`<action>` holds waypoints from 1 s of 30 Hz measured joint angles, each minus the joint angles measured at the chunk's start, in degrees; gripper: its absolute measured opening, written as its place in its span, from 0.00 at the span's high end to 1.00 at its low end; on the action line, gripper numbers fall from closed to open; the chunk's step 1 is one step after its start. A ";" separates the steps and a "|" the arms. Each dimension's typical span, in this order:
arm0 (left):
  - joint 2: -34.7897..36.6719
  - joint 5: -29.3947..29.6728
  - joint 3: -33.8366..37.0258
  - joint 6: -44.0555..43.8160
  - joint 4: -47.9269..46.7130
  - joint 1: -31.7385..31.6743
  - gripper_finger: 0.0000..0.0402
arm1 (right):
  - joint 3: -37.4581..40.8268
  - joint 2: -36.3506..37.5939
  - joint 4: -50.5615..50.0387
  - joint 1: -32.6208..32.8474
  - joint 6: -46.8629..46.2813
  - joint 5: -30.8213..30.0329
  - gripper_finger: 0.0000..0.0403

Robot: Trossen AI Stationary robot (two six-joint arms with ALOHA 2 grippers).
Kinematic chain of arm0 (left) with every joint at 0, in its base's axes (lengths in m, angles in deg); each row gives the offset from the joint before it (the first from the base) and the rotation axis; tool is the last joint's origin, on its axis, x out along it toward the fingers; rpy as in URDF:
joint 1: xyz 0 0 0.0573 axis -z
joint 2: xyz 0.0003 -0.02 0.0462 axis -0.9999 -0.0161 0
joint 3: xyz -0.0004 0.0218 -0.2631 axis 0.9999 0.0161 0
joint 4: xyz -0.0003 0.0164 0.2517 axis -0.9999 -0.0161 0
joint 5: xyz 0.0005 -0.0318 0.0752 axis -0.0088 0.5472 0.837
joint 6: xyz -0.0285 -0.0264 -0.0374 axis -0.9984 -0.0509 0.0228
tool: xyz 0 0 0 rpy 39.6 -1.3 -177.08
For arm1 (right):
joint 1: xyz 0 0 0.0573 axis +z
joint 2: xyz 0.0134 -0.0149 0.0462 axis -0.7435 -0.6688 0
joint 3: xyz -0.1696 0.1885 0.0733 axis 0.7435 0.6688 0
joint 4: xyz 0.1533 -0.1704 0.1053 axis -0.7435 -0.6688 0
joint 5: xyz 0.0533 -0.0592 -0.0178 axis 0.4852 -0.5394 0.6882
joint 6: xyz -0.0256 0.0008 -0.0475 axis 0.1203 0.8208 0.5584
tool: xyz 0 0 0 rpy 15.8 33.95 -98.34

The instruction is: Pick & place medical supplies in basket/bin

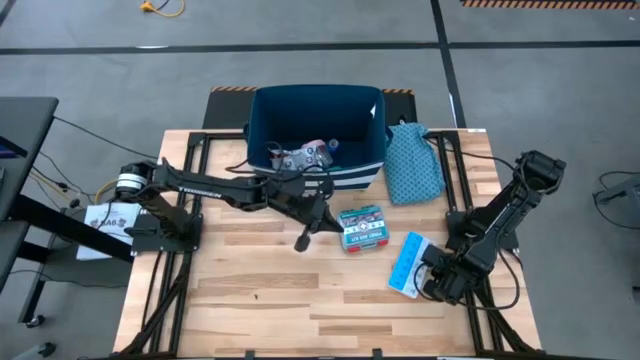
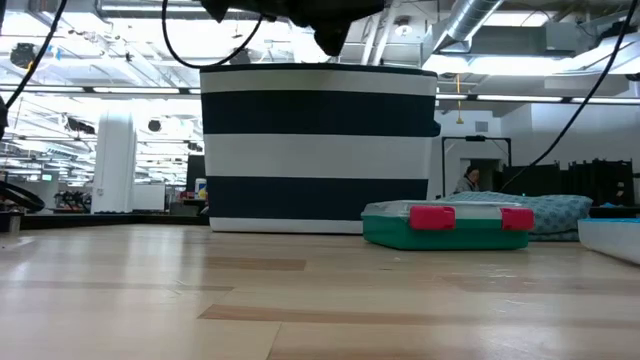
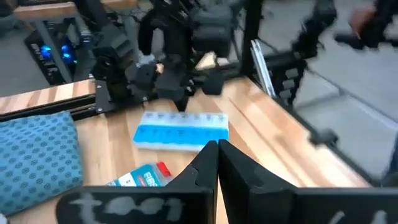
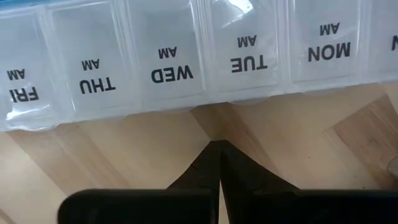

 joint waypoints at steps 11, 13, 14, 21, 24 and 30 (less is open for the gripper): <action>-7.73 -2.63 0.09 -25.73 7.81 1.08 0.93 | 0.07 0.07 0.39 -0.02 0.02 0.59 1.00; -8.96 -2.74 0.09 -29.55 9.38 1.85 0.87 | 0.10 0.07 0.57 -0.01 0.08 0.71 1.00; -9.57 -2.51 0.09 -31.47 10.02 2.23 0.84 | 0.10 0.07 0.67 -0.01 0.27 0.73 1.00; -10.67 6.17 0.04 -41.22 12.11 6.50 0.65 | 0.10 0.07 0.88 0.05 0.53 0.80 1.00; -10.67 8.97 0.07 -44.87 14.72 8.68 0.58 | 0.12 0.07 0.95 0.05 0.44 0.83 1.00; -10.65 15.89 0.06 -45.94 18.24 13.92 0.51 | 0.04 0.05 0.15 -0.03 1.41 0.81 1.00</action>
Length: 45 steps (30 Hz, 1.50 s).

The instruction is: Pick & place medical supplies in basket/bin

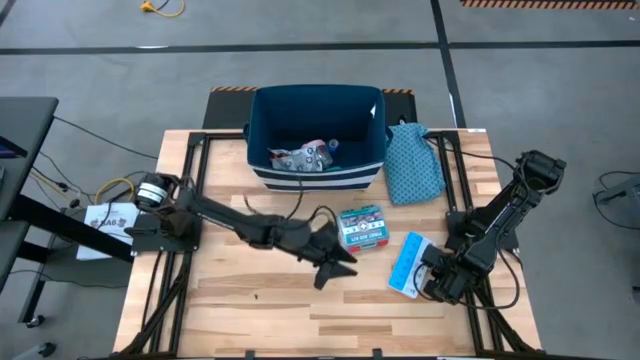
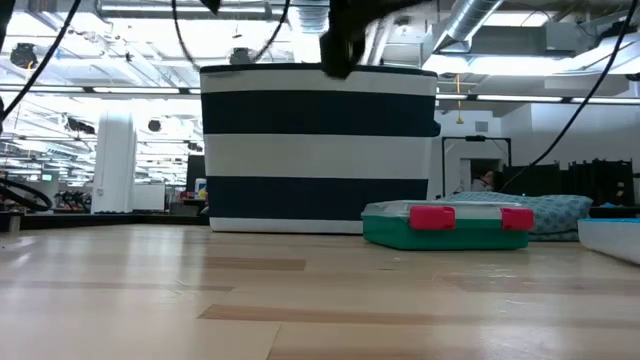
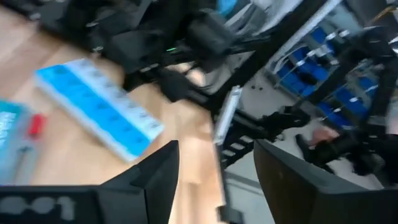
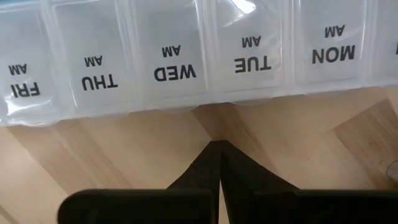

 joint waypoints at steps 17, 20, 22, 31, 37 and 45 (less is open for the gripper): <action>0.02 11.88 -0.01 4.09 6.65 11.51 0.50 | -0.01 -0.04 -2.72 -4.58 13.56 1.67 1.00; 0.02 12.34 -0.01 4.08 7.20 11.84 0.50 | -0.01 -0.04 -2.74 -5.29 15.16 2.36 1.00; 0.02 12.42 -0.01 3.96 7.29 11.94 0.50 | 0.00 -0.04 -2.78 -5.56 15.57 2.41 1.00; 0.91 10.17 -0.01 3.86 7.26 12.23 0.50 | 0.06 -0.04 -5.75 -6.56 15.50 3.29 1.00; 6.23 11.55 -0.01 8.80 -1.20 12.17 0.50 | -0.27 -0.07 -6.67 -5.58 12.93 3.92 1.00; 20.50 21.25 -0.01 17.62 -21.43 12.26 0.50 | -1.51 -0.17 -6.80 -5.25 5.48 5.98 1.00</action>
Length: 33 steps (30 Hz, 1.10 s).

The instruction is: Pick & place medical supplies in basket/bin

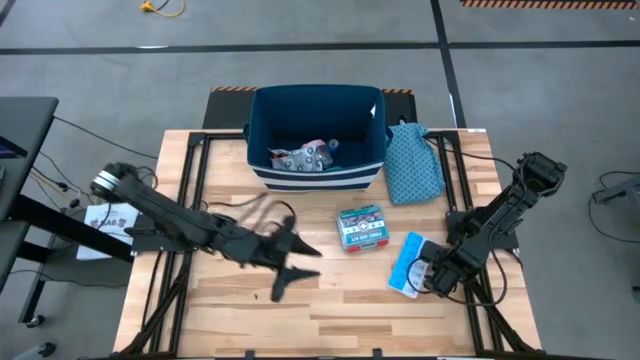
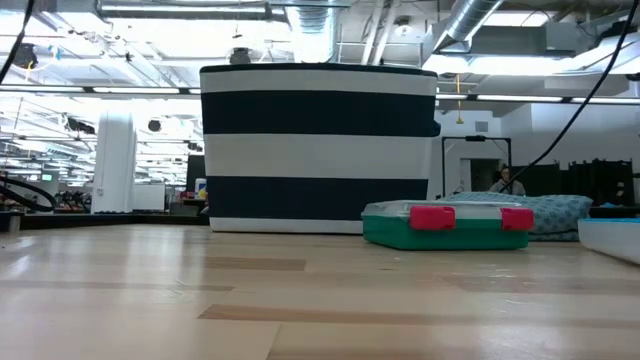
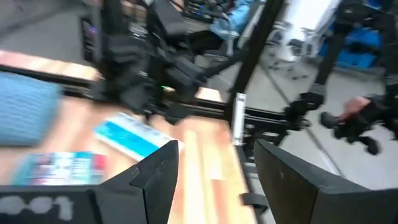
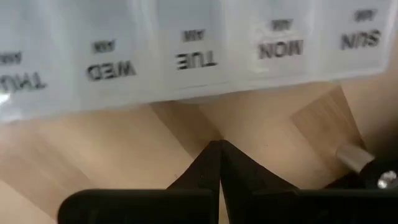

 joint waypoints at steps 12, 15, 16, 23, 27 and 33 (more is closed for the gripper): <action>18.96 10.67 0.00 2.39 -20.79 0.13 0.50 | -0.08 0.04 -0.50 -2.33 -17.32 -0.27 1.00; 20.91 10.82 0.00 2.75 -22.98 0.13 0.50 | -0.11 0.04 -0.26 -2.40 -18.89 -0.03 1.00; 21.33 10.82 0.00 3.10 -23.70 0.13 0.50 | -0.13 0.06 -0.22 -2.38 -19.20 -0.01 1.00; 22.85 10.74 0.02 4.65 -26.70 0.13 0.50 | -0.20 0.07 -1.80 -2.40 -25.27 0.04 1.00; 24.22 7.15 0.04 6.82 -26.42 0.13 0.50 | -0.22 0.07 -3.15 -1.92 -37.13 0.27 1.00; 27.85 5.60 0.04 8.39 -26.50 0.13 0.51 | -0.24 0.07 -3.15 -4.17 -41.90 0.24 1.00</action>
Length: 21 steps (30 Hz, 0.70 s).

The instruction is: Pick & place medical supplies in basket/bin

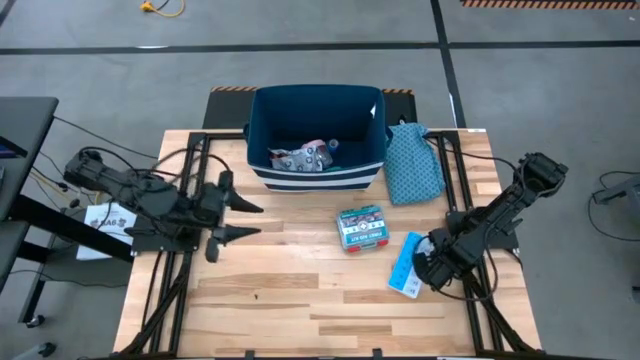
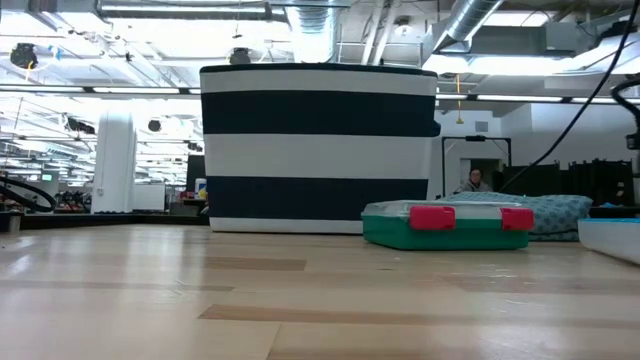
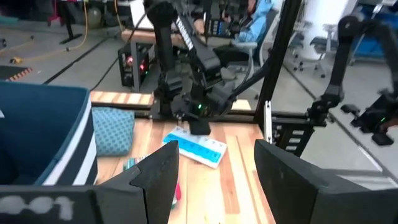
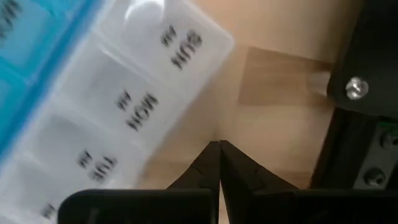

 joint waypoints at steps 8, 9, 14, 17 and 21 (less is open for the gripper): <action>6.00 -0.27 0.00 0.20 -1.07 0.00 0.51 | 0.00 0.00 -1.51 -4.66 0.79 -0.50 1.00; 6.51 -0.44 0.00 0.22 -1.47 -0.02 0.51 | 0.00 0.00 -2.39 -4.84 0.81 -0.47 1.00; 8.10 -0.53 0.00 0.21 -3.48 0.00 0.51 | 0.00 0.00 -3.72 -4.95 0.83 -0.33 1.00; 8.08 -0.53 0.00 0.20 -4.42 -0.02 0.51 | 0.00 0.00 -3.51 -4.93 0.89 -0.70 1.00; 7.96 -0.54 0.00 0.22 -4.78 -0.02 0.51 | 0.00 0.00 -3.37 -4.93 1.49 -1.87 1.00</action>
